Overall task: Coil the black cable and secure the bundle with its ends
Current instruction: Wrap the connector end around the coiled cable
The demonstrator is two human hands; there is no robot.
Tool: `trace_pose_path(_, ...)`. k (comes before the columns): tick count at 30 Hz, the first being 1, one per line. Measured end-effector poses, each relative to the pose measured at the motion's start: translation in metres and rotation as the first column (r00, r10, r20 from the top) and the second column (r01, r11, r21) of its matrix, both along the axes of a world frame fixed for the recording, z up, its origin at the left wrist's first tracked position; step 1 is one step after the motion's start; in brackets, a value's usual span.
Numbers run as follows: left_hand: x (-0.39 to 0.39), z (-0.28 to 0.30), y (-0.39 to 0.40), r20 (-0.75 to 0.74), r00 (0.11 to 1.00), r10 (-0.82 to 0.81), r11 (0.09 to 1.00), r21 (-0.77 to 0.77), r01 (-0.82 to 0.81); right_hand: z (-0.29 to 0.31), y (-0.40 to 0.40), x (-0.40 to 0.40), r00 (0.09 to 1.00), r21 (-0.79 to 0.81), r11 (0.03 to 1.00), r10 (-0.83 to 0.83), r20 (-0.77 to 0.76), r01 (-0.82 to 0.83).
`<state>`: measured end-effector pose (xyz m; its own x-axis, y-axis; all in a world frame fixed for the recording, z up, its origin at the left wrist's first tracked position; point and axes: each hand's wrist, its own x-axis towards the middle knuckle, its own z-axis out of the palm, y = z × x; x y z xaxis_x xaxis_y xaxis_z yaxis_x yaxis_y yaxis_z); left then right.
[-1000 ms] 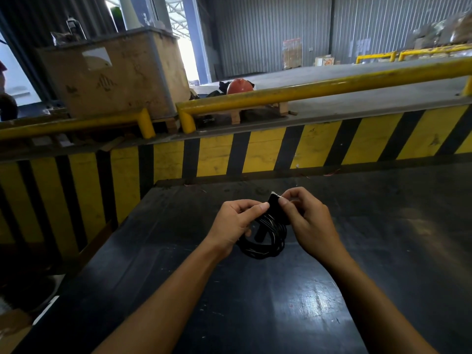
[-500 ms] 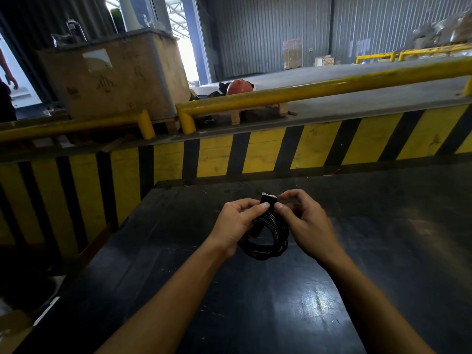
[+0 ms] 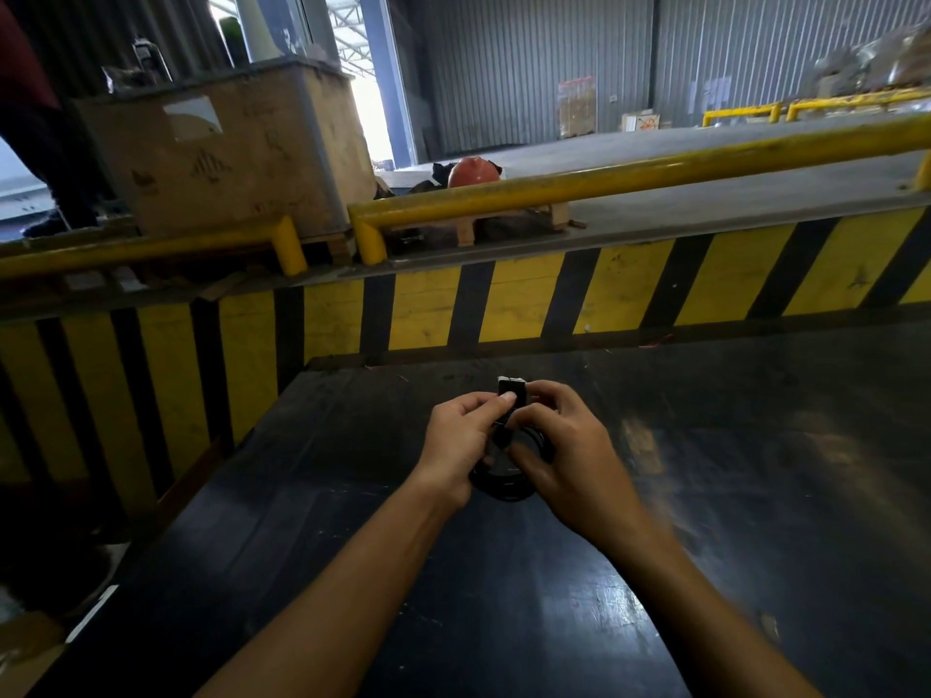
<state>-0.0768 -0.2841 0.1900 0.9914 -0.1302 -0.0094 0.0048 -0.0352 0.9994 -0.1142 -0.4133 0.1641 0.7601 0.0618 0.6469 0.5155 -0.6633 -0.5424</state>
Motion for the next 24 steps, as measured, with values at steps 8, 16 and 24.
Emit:
trace_pose_path(8,-0.005,-0.008,-0.001,0.156,0.988,0.02,0.996,0.084,-0.033,-0.005,-0.005,0.006,0.997,0.329,0.944,-0.001,-0.074,0.025)
trace_pose_path(16,-0.01,-0.02,0.0,0.271,0.959,-0.088,0.978,0.206,0.032,-0.015,-0.007,0.005,0.989,0.538,0.843,0.084,-0.124,-0.004)
trace_pose_path(24,-0.01,-0.035,0.002,-0.002,1.0,0.012,0.981,0.193,-0.012,-0.025,0.001,-0.008,0.997,0.178,0.983,-0.058,0.045,0.049)
